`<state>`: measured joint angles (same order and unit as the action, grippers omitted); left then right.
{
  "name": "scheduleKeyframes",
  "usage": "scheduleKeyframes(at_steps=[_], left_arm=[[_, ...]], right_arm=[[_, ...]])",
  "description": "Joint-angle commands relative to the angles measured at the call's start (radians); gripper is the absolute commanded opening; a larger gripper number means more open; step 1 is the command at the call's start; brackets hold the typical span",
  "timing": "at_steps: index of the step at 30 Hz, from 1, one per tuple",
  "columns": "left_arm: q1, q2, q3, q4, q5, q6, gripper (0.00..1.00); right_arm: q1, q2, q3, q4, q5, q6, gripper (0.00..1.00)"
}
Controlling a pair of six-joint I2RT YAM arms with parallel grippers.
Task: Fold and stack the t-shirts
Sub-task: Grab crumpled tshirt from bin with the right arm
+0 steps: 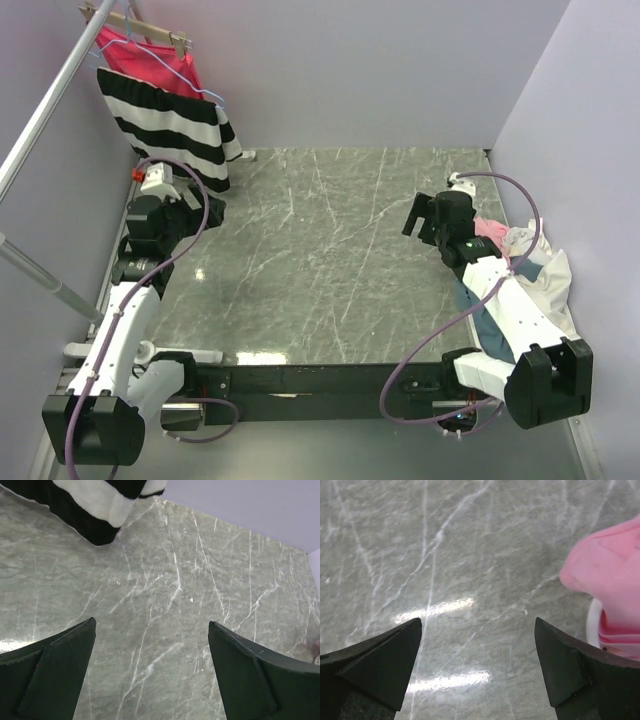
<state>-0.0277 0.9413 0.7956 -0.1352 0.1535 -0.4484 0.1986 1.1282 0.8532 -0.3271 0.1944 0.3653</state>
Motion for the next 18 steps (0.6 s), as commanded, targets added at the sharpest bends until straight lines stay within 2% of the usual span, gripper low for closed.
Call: scheduleKeyframes(at_steps=[1,3,4,10,15,18], left_arm=[[-0.009,-0.009,0.089,0.000,-0.051,-0.006,0.99],[-0.009,-0.009,0.108,-0.001,-0.019,-0.016,0.99],[-0.009,-0.012,0.108,0.008,0.053,-0.012,0.99],[-0.009,-0.003,0.047,0.109,0.282,-0.007,0.99],[-0.009,0.042,0.040,0.128,0.343,-0.001,0.99],[-0.009,0.071,0.022,0.164,0.360,-0.010,0.99]], right_arm=[[-0.002,-0.001,0.060,-0.035,0.181,0.053,1.00],[-0.002,-0.019,0.057,-0.062,0.287,0.072,1.00],[-0.001,-0.025,0.060,-0.078,0.328,0.078,1.00],[-0.011,-0.123,0.008,-0.099,0.514,0.112,1.00],[-0.103,-0.217,-0.060,-0.050,0.508,0.072,1.00],[-0.160,-0.190,-0.063,-0.062,0.481,0.063,1.00]])
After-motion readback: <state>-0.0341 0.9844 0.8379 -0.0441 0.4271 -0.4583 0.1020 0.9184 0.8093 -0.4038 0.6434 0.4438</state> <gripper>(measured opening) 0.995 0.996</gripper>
